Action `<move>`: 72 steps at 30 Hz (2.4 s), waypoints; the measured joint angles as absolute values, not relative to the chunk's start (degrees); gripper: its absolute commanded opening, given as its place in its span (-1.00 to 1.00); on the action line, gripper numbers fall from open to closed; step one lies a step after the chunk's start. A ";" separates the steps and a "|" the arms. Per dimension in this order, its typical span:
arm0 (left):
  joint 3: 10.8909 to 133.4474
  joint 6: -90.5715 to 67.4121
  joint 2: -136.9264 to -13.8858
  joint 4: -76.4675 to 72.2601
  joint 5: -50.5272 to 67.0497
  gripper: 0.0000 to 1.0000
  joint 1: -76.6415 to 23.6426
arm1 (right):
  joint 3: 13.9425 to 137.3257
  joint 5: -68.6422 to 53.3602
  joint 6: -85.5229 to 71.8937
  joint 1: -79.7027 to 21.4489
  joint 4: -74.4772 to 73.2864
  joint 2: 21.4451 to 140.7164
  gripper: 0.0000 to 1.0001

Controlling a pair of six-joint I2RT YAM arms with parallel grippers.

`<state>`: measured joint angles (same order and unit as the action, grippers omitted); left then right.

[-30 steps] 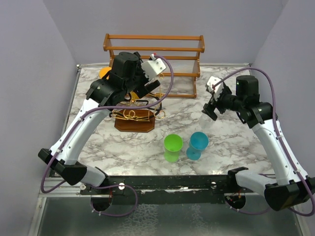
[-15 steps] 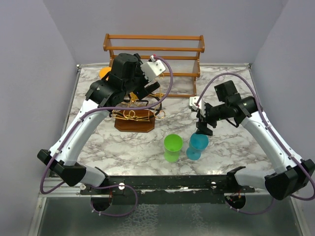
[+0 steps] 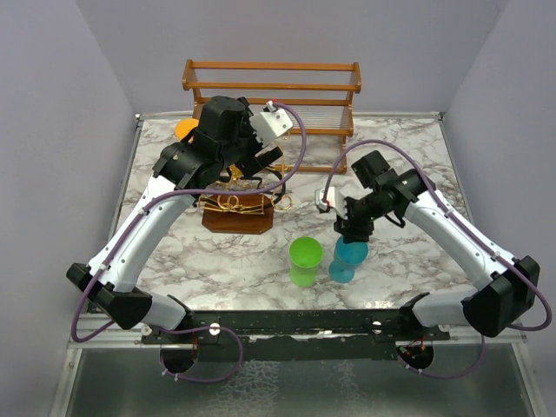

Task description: Place the wine glass upside down on the wine glass rack

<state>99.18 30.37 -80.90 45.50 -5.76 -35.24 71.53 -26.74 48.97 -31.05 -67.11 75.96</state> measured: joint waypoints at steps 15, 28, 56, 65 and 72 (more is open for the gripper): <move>97.30 31.42 -80.58 44.91 -8.58 0.88 -35.22 | 70.35 -25.43 48.62 -32.71 -69.52 76.88 -0.98; 96.97 31.92 -79.50 44.25 -9.04 0.88 -35.22 | 75.96 -24.69 46.50 -32.95 -67.53 76.93 -0.98; 100.07 10.37 -79.07 38.61 7.35 0.83 -20.45 | 86.37 2.74 30.76 -32.95 -29.67 75.42 -0.98; 99.98 -1.10 -79.00 31.55 18.76 0.57 -20.36 | 99.35 -3.49 25.39 -32.95 -28.27 74.91 -0.98; 97.69 -11.64 -79.53 23.18 27.92 0.22 -20.36 | 102.08 -10.92 20.97 -32.95 -28.93 75.48 -0.97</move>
